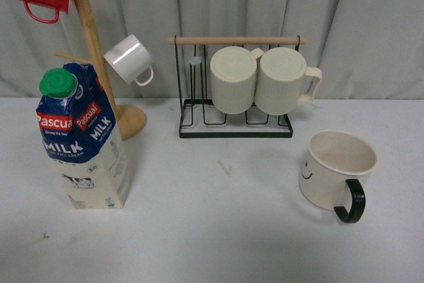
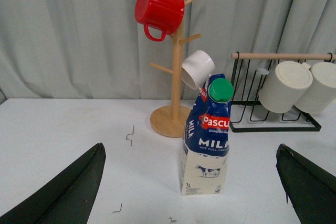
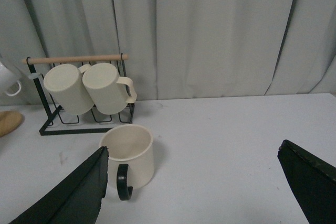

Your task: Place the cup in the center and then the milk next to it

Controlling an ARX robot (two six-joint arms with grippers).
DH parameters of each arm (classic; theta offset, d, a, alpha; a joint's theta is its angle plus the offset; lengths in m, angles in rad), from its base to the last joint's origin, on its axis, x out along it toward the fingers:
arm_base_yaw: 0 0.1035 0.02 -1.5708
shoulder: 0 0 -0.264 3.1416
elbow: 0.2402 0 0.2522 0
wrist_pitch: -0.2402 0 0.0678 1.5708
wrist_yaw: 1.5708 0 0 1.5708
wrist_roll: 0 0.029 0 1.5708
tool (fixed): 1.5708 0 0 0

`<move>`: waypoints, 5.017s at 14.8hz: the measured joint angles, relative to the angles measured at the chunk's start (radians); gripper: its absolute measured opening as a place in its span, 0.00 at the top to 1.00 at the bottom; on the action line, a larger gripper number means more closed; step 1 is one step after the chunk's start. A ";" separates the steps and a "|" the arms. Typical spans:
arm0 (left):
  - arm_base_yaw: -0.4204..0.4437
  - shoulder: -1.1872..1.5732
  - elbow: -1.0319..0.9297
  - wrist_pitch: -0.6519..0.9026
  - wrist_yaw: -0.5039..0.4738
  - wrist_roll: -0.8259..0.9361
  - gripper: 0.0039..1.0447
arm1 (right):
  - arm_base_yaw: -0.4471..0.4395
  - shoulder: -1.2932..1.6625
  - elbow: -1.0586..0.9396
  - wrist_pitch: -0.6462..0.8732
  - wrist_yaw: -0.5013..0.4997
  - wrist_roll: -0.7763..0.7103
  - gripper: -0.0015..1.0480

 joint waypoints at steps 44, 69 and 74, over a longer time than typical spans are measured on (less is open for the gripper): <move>0.000 0.000 0.000 0.000 0.000 0.000 0.06 | 0.130 1.980 1.017 0.082 0.075 0.456 0.48; 0.000 0.000 0.000 0.000 0.000 0.000 0.06 | 0.391 2.026 1.210 -0.145 0.138 0.398 0.97; 0.000 0.000 0.000 0.000 0.000 0.000 0.06 | 0.373 2.058 1.222 -0.144 0.126 0.377 0.97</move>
